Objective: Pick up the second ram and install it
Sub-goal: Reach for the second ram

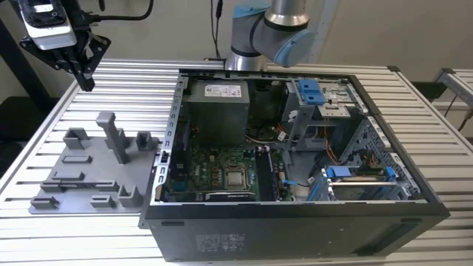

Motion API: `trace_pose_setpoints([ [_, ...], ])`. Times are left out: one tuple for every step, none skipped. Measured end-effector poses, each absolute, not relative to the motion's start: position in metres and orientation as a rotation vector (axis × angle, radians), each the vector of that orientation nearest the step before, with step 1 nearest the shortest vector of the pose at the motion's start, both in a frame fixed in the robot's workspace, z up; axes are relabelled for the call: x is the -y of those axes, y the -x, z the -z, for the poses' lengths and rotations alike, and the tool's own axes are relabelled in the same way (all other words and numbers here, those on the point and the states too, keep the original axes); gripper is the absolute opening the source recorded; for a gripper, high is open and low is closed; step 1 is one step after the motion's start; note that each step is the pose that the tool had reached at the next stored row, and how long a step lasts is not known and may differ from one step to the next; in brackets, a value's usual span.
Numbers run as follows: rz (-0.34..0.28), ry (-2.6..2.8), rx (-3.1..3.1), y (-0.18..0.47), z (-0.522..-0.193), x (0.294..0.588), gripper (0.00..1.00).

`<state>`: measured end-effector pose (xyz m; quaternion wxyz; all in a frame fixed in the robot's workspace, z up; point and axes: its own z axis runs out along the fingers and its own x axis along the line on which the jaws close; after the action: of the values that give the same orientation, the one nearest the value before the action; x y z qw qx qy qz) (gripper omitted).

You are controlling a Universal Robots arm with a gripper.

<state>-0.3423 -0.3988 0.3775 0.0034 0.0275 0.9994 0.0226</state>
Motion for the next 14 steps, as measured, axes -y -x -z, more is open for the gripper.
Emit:
trace_pose_setpoints([
  [-0.071,-0.086,-3.133,0.344,-0.377,0.399,0.11],
  [-0.071,-0.086,-3.133,0.346,-0.377,0.399,0.11],
  [-0.071,-0.086,-3.133,0.347,-0.377,0.399,0.11],
  [-0.071,-0.086,-3.133,0.349,-0.377,0.399,0.11],
  [-0.071,-0.085,-3.134,0.351,-0.377,0.399,0.11],
  [-0.071,-0.085,-3.134,0.352,-0.377,0.399,0.11],
  [-0.071,-0.085,-3.134,0.354,-0.377,0.399,0.11],
  [-0.071,-0.085,-3.134,0.356,-0.377,0.399,0.11],
  [-0.071,-0.085,-3.134,0.358,-0.376,0.399,0.11],
  [-0.071,-0.085,-3.134,0.359,-0.376,0.399,0.11],
  [-0.071,-0.085,-3.135,0.361,-0.376,0.399,0.11],
  [-0.071,-0.085,-3.135,0.363,-0.376,0.399,0.11],
  [-0.071,-0.084,-3.136,0.365,-0.376,0.399,0.11],
  [-0.071,-0.084,-3.136,0.366,-0.376,0.399,0.11],
])
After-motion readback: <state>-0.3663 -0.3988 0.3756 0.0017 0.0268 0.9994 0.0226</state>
